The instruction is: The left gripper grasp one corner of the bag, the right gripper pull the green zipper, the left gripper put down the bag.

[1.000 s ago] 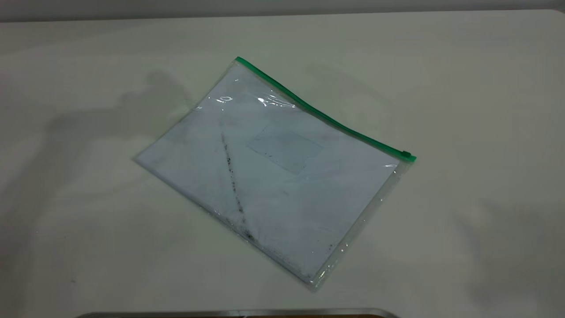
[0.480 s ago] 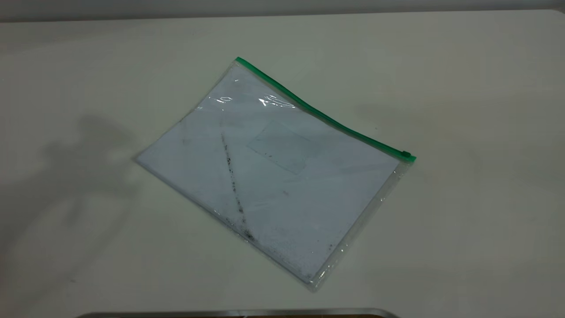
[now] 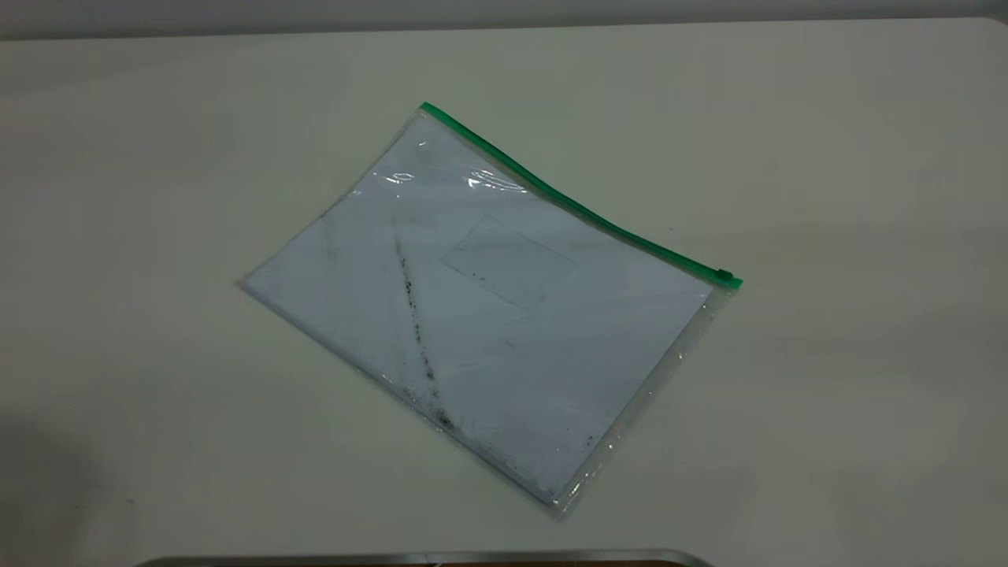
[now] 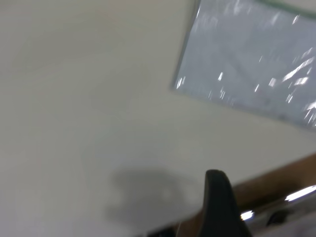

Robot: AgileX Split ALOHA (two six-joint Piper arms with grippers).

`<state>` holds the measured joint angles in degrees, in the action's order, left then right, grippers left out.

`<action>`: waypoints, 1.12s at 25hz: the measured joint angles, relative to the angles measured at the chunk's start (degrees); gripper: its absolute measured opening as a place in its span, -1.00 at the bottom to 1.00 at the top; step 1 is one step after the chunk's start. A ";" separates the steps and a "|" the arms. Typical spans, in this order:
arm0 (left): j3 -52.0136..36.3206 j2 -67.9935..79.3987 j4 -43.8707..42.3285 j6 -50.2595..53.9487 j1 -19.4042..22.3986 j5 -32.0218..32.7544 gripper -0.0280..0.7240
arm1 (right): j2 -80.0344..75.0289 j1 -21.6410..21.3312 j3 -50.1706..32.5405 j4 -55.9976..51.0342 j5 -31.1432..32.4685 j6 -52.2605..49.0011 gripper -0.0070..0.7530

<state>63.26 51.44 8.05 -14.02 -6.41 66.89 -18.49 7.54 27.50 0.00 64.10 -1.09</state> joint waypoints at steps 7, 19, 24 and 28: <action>-23.23 -19.60 -6.67 7.20 0.00 0.00 0.50 | 0.00 0.00 0.00 0.00 0.00 -0.28 0.13; -35.24 -38.26 -7.21 10.67 0.00 -2.94 0.50 | 0.00 0.00 0.00 0.39 0.00 -0.29 0.13; -35.48 -38.32 -7.10 11.68 0.00 -2.91 0.50 | 0.00 0.00 0.00 0.39 0.00 -0.23 0.13; -35.48 -38.32 -7.10 11.81 0.00 -2.90 0.50 | 0.00 0.00 0.00 0.39 0.00 -0.18 0.13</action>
<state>27.78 13.12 0.95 -2.21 -6.41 64.00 -18.49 7.54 27.50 0.39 64.10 -1.27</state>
